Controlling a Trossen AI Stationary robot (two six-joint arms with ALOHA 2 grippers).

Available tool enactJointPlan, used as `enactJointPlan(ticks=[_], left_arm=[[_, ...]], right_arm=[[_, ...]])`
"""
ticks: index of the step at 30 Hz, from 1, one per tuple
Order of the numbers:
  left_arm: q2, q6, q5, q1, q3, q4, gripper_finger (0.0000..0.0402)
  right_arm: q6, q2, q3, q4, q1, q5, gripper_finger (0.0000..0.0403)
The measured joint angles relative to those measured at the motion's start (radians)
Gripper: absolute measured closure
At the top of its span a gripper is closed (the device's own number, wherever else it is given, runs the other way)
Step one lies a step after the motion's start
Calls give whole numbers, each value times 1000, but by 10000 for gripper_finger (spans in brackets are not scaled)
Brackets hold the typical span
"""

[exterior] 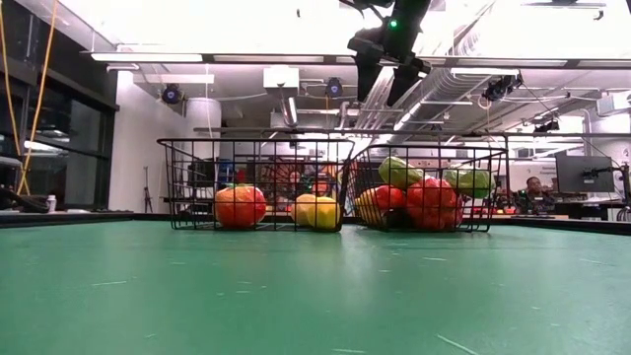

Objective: Sort produce into baskets
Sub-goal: Put the red apple into the left wire basket

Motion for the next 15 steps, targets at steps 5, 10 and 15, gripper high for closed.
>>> enactJointPlan(ticks=[5, 10, 15], left_arm=[[33, 29, -8, 0, 0, 25, 11], [34, 81, -28, 5, 0, 23, 31], [1, 137, -65, 30, 1, 17, 133]], right_arm=[[0, 0, 0, 0, 0, 0, 6], [0, 0, 0, 0, 0, -4, 6], [-4, 0, 0, -1, 0, -4, 6]])
